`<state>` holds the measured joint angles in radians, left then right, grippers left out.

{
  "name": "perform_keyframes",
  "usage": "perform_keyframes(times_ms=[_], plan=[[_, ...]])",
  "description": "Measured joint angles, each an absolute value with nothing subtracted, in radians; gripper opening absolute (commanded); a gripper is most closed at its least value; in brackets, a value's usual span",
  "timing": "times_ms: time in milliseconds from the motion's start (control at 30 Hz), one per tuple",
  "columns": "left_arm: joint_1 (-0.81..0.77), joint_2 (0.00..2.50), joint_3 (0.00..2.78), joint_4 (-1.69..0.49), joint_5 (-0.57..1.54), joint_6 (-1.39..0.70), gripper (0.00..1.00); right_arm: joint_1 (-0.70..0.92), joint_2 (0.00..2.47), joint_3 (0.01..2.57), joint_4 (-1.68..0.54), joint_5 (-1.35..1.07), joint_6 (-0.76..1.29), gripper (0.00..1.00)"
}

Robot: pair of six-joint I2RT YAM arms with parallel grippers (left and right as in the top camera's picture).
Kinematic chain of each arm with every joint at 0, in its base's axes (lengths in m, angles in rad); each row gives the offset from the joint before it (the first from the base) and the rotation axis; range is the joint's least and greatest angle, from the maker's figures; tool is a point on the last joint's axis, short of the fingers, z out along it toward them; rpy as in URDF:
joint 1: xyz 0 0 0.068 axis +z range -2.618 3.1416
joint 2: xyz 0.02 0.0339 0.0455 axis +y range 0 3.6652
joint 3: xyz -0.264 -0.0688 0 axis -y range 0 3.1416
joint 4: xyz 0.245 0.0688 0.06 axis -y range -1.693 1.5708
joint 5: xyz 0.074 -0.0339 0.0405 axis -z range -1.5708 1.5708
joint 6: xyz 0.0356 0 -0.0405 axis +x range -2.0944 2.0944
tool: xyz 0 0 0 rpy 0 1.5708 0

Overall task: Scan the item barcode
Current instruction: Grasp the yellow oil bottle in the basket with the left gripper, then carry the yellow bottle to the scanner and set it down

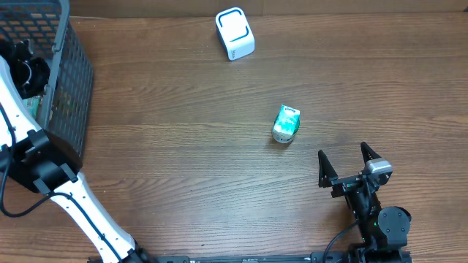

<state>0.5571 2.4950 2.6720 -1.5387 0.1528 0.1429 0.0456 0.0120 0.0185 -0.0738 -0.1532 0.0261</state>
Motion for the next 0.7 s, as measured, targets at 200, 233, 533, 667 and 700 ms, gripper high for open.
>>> perform_keyframes(times_ms=[200, 233, 533, 667, 700], plan=[[0.557, 2.44, 2.797, -1.56, 0.145, 0.057, 0.44, 0.046, 0.012, 0.019, -0.074, -0.154, 0.027, 1.0], [0.557, 2.411, 2.81, -1.563, 0.145, 0.044, 0.45, 0.046, 0.012, 0.019, -0.074, -0.153, 0.026, 1.0], [0.537, 2.004, 2.883, -1.644, 0.225, -0.056, 0.42, 0.046, 0.012, 0.019, -0.074, -0.153, 0.026, 1.0], [0.462, 1.914, 2.893, -1.688, 0.252, -0.071, 0.42, 0.046, 0.012, 0.019, -0.074, -0.154, 0.027, 1.0], [0.434, 1.904, 2.893, -1.694, 0.255, -0.075, 0.41, 0.046, 0.012, 0.019, -0.074, -0.154, 0.026, 1.0]])
